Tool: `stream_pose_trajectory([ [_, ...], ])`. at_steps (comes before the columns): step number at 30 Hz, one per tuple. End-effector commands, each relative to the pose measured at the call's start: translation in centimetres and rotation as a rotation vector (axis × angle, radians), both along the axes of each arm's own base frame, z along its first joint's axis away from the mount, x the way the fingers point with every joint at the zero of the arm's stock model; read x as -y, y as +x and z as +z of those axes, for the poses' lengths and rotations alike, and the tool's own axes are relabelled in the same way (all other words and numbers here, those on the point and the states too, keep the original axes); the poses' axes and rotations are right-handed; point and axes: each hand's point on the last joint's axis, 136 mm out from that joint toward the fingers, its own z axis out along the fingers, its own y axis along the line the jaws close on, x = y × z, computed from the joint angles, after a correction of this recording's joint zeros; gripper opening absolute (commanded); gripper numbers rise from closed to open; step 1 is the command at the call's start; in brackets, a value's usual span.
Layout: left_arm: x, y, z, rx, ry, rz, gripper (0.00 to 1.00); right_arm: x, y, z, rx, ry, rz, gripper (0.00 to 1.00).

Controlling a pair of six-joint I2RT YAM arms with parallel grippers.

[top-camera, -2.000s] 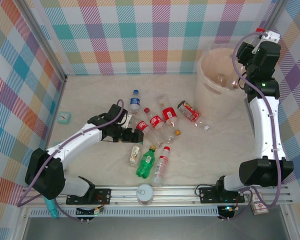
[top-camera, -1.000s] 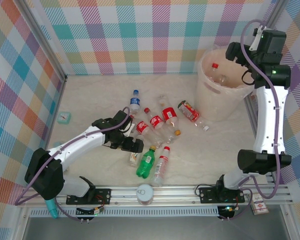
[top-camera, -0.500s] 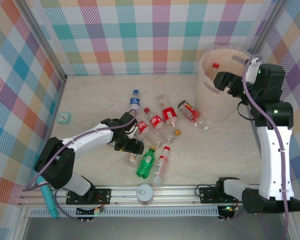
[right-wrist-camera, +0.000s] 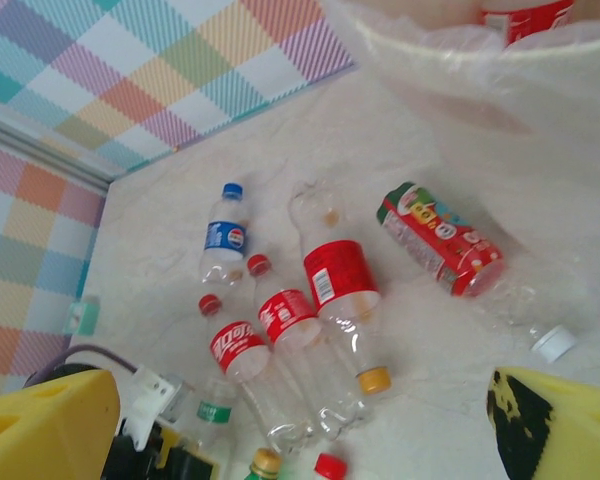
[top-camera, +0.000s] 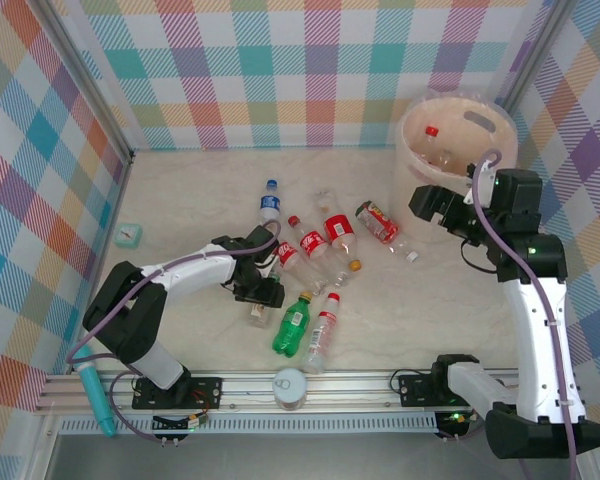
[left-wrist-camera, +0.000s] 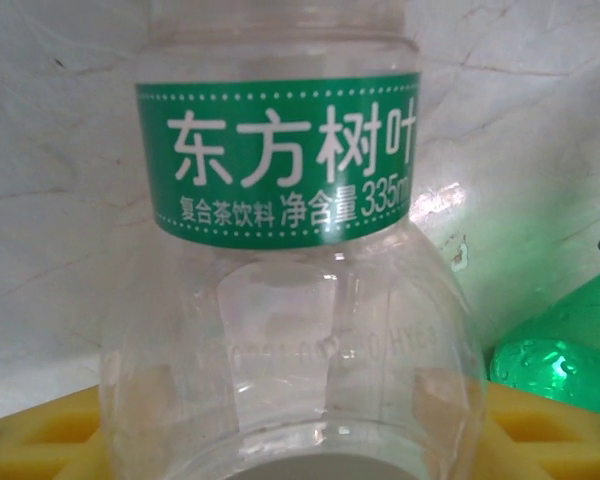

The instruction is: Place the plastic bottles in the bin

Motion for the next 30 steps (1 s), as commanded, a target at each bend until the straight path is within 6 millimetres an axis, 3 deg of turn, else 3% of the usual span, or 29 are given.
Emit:
stream_pose_trajectory([
  [1,0.3,1.2,1.9,0.074,-0.007,0.003,0.59,-2.0,-0.1,0.3,0.01,0.036,0.068,0.94],
  [11,-0.6,3.9,9.6,0.291,-0.044,0.035,0.54,-7.3,0.3,-2.7,-0.022,0.039,0.208,0.94],
  [14,1.0,4.9,12.7,0.38,-0.171,0.035,0.52,-9.6,0.5,-3.1,-0.02,0.049,0.271,0.93],
  [18,4.5,6.6,16.6,0.457,-0.39,0.022,0.5,-12.9,1.1,-3.4,-0.013,0.071,0.359,0.93],
  [22,6.9,7.3,17.6,0.423,-0.484,-0.007,0.5,-14.5,3.2,-4.6,-0.063,0.104,0.366,0.84],
  [26,9.2,6.9,18.3,0.38,-0.621,-0.036,0.5,-17.4,4.4,-4.3,-0.047,0.206,0.434,0.85],
  [30,10.1,6.5,18.2,0.336,-0.672,-0.05,0.51,-18.7,5.4,-5.3,-0.065,0.224,0.44,0.88],
])
